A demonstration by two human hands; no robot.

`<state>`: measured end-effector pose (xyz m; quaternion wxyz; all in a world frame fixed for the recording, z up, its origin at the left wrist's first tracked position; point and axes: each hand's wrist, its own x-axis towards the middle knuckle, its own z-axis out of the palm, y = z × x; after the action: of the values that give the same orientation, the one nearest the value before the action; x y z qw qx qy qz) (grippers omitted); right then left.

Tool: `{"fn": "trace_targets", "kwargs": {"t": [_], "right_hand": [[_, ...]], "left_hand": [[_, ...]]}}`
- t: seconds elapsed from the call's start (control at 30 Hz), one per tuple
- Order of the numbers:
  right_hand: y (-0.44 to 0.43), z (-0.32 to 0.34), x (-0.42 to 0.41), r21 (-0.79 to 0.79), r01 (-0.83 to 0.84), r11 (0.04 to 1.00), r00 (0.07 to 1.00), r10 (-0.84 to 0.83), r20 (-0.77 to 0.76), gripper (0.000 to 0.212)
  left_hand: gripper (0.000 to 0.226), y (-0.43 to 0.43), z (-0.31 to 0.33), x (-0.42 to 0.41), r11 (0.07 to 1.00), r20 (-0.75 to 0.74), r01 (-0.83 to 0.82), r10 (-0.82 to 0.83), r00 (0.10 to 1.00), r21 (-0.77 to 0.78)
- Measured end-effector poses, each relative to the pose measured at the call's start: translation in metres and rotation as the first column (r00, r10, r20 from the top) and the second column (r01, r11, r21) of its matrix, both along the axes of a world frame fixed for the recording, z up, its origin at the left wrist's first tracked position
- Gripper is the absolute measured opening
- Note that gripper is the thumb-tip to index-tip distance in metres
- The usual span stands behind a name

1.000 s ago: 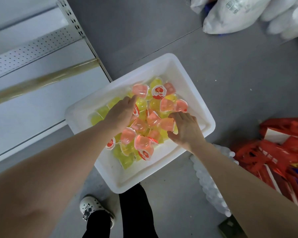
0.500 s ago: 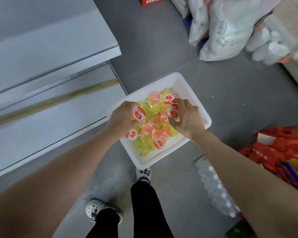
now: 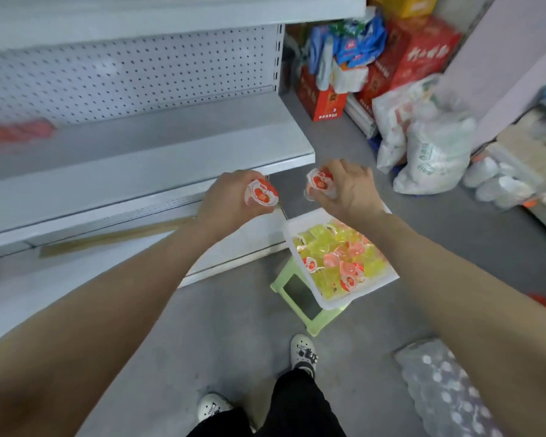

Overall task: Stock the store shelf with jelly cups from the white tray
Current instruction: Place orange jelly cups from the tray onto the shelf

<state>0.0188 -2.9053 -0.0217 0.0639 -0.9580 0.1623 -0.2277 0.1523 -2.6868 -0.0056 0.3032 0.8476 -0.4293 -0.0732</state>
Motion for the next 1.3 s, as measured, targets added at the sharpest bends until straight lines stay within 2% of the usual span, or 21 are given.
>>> {"fn": "trace_targets", "kwargs": {"t": [0.27, 0.43, 0.53, 0.73, 0.9, 1.07, 1.3], "right_hand": [[0.081, 0.095, 0.073, -0.144, -0.158, 0.977, 0.978, 0.175, 0.112, 0.036], [0.117, 0.155, 0.115, -0.232, -0.207, 0.950, 0.954, 0.249, 0.170, 0.035], [0.131, 0.186, 0.144, -0.269, -0.232, 0.935, 0.931, 0.293, 0.216, 0.035], [0.144, 0.230, 0.203, -0.236, -0.360, 0.903, 0.880, 0.412, 0.235, 0.036], [0.141, 0.251, 0.262, -0.176, -0.372, 0.911, 0.892, 0.404, 0.204, 0.031], [0.127, 0.275, 0.329, -0.198, -0.318, 0.927, 0.913, 0.356, 0.198, 0.032], [0.101, 0.314, 0.415, -0.002, -0.229, 0.973, 0.973, 0.229, -0.030, 0.018]], "left_hand": [[0.057, 0.109, 0.086, 0.047, 0.979, 0.138, -0.117, 0.140, 0.980, -0.164], [0.073, 0.147, 0.135, 0.076, 0.940, 0.172, -0.207, 0.258, 0.951, -0.270], [0.068, 0.161, 0.162, 0.095, 0.916, 0.192, -0.233, 0.306, 0.932, -0.328], [0.060, 0.170, 0.197, 0.138, 0.882, 0.163, -0.290, 0.369, 0.915, -0.371], [0.050, 0.158, 0.211, 0.179, 0.860, 0.134, -0.318, 0.398, 0.908, -0.398], [0.039, 0.139, 0.223, 0.232, 0.845, 0.122, -0.340, 0.421, 0.899, -0.412], [0.033, 0.114, 0.233, 0.302, 0.818, 0.100, -0.400, 0.477, 0.873, -0.414]]}}
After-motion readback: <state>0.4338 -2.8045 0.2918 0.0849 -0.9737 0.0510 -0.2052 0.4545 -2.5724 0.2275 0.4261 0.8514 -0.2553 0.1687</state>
